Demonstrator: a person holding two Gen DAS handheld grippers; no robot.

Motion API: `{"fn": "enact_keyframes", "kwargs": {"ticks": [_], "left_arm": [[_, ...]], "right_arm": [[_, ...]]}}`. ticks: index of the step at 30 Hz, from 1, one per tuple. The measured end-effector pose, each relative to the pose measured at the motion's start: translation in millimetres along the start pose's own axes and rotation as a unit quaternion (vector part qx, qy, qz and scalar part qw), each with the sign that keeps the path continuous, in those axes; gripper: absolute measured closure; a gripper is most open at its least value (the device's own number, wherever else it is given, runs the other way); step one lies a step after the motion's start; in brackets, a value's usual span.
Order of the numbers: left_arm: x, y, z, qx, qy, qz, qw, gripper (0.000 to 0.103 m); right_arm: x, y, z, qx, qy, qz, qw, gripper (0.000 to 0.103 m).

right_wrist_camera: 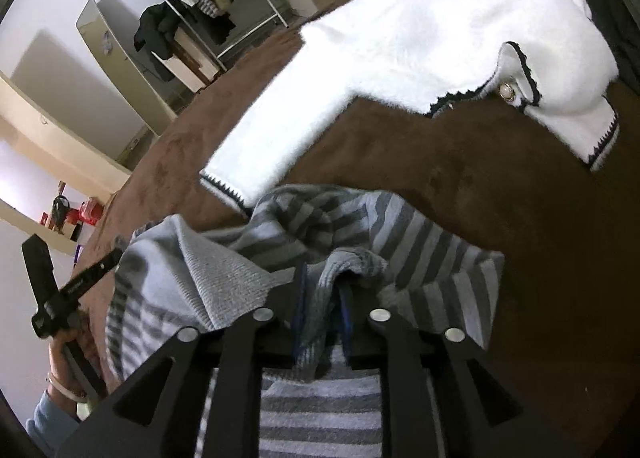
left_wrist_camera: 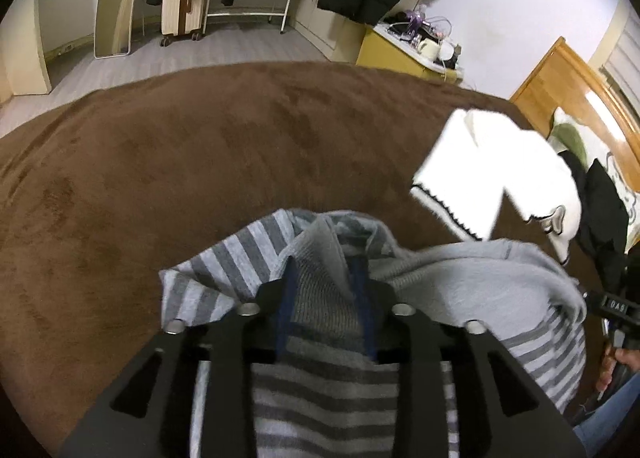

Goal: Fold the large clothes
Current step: 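Lay the hem onto the folded hood and open both tools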

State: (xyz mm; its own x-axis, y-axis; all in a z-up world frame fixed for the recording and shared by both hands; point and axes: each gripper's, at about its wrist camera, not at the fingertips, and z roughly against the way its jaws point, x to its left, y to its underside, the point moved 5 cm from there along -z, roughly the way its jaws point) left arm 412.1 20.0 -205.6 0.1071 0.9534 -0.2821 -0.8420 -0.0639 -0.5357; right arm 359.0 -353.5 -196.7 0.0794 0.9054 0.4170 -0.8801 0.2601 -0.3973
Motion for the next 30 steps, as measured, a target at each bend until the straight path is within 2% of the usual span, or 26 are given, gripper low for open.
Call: {"fn": "enact_keyframes", "kwargs": {"ticks": [2, 3, 4, 5, 9, 13, 15, 22, 24, 27, 30], "left_arm": [[-3, -3, 12, -0.008, -0.002, -0.009, 0.9999, 0.049], [-4, -5, 15, -0.011, -0.005, -0.012, 0.9999, 0.045], [-6, -6, 20, -0.013, -0.008, -0.016, 0.9998, 0.043], [-7, -8, 25, -0.016, -0.012, -0.020, 0.9996, 0.039], [-15, -11, 31, -0.014, -0.009, -0.027, 0.9995, 0.032], [-28, -2, 25, 0.002, -0.010, -0.044, 0.9990, 0.028], [-34, 4, 17, 0.016, -0.009, -0.051, 0.9986, 0.024], [-38, 24, -9, 0.050, -0.006, -0.057, 0.9971, 0.022], [-39, 31, -18, 0.058, -0.013, -0.065, 0.9961, 0.022], [-38, 37, -30, 0.064, -0.020, -0.072, 0.9951, 0.020], [-36, 39, -42, 0.066, -0.031, -0.080, 0.9941, 0.015]], "right_arm": [[-2, 3, 8, 0.001, -0.011, -0.018, 1.000, 0.067], [-4, 3, 12, -0.004, -0.015, -0.025, 1.000, 0.043], [-7, 2, 21, -0.022, 0.006, -0.030, 0.999, 0.018], [-9, 0, 29, -0.041, 0.028, -0.029, 0.998, 0.015], [-16, -6, 59, -0.081, 0.052, -0.039, 0.995, 0.015], [7, 0, 58, -0.071, 0.101, 0.035, 0.992, 0.015], [25, 5, 45, -0.051, 0.105, 0.075, 0.990, 0.015], [70, 13, -13, -0.010, 0.101, 0.145, 0.984, 0.015], [76, 15, -32, 0.004, 0.119, 0.160, 0.980, 0.016], [73, 19, -57, 0.021, 0.145, 0.159, 0.976, 0.017], [59, 19, -70, 0.031, 0.151, 0.129, 0.980, 0.017]]}}
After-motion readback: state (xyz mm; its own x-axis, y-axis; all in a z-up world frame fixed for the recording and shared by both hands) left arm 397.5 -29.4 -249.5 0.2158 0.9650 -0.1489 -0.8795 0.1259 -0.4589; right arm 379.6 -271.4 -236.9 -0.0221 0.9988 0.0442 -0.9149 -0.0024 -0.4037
